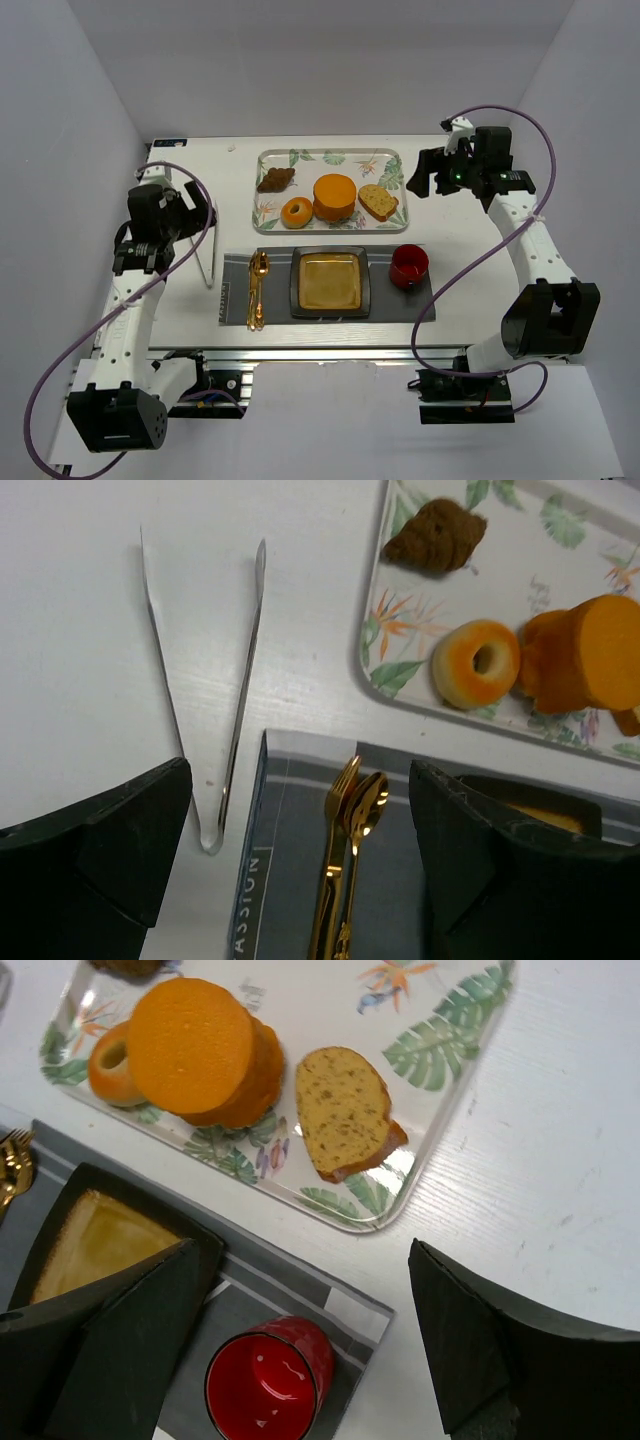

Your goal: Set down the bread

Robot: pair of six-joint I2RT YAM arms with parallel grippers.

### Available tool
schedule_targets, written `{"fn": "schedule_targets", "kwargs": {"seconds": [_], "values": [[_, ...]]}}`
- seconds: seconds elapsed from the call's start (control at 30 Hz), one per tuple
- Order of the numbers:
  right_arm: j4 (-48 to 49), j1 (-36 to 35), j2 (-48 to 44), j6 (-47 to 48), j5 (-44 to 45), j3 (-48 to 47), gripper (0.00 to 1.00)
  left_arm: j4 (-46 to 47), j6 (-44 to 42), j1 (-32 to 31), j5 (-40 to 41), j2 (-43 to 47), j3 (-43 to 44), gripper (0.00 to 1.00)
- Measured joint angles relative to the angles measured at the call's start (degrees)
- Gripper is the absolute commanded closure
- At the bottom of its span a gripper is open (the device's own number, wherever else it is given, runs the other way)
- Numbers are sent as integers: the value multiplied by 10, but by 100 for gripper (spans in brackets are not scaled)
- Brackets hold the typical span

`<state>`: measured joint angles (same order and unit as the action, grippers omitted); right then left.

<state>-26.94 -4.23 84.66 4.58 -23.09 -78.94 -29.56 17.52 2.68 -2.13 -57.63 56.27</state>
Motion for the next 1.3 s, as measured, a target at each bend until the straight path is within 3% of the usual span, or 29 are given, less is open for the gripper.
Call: {"fn": "schedule_targets", "kwargs": {"seconds": [0.07, 0.13, 0.23, 0.27, 0.33, 0.37, 0.4, 0.47, 0.5, 0.6, 0.63, 1.0, 1.3], "values": [[5, 6, 0, 16, -31, 0, 11, -13, 5, 0, 1, 1, -19, 3], [5, 14, -3, 57, -85, 0, 20, -27, 9, 0, 1, 0, -41, 5], [11, 20, -13, 120, -160, 8, 83, -47, 10, 0, 3, 0, -64, 6], [16, 20, -18, 134, -181, 15, 100, -50, 10, 0, 7, 0, -69, 11], [20, 18, -24, 147, -209, 30, 100, -59, 12, 1, 15, 0, -73, 25], [21, 17, -24, 150, -218, 36, 74, -61, 11, 3, 20, -2, -73, 38], [21, 16, -24, 150, -225, 42, 51, -61, 11, 5, 24, -4, -73, 43], [18, 14, -22, 153, -235, 49, 19, -60, 5, 8, 33, -13, -73, 41], [17, 14, -20, 153, -238, 49, 15, -58, 1, 10, 37, -23, -75, 34], [14, 14, -17, 162, -243, 49, 11, -55, -7, 12, 46, -56, -86, 11], [14, 14, -17, 163, -244, 51, 11, -52, -10, 12, 47, -69, -91, 9], [25, 14, -29, 162, -247, 105, 11, 26, -59, 13, 45, -230, -99, 12], [29, 14, -30, 155, -248, 105, 11, 92, -94, 13, 47, -310, -98, 23]]}}
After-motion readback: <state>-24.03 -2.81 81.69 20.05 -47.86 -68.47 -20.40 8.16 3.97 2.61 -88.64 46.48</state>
